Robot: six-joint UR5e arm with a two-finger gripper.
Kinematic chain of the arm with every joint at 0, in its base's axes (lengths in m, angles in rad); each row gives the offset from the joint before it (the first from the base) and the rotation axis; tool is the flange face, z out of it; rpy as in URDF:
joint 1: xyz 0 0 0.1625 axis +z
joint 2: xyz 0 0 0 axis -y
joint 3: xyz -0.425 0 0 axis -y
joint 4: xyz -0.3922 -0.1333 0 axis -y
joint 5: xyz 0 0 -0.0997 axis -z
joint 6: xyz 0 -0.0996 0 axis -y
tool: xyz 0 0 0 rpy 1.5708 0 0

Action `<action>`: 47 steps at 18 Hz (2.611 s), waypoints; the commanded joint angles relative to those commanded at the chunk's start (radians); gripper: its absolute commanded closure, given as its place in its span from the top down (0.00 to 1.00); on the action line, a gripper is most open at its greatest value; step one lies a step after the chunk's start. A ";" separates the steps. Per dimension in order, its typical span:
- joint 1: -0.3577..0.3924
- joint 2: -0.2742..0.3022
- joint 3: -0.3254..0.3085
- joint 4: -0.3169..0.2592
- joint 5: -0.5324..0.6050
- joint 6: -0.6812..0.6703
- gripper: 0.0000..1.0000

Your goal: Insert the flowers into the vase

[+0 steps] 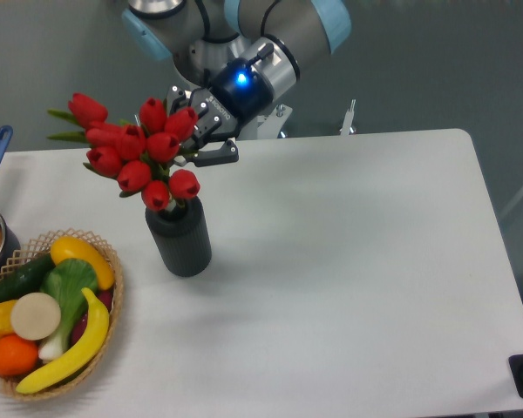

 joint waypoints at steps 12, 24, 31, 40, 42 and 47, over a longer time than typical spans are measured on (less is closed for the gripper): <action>-0.002 -0.052 -0.150 0.002 0.014 0.268 0.75; -0.003 -0.032 -0.141 0.000 0.070 0.265 1.00; 0.072 0.058 -0.143 -0.002 0.072 0.264 1.00; 0.235 0.155 -0.066 0.000 0.460 0.270 1.00; 0.273 0.146 -0.028 -0.001 0.495 0.264 1.00; 0.278 -0.070 0.150 -0.006 0.802 0.269 1.00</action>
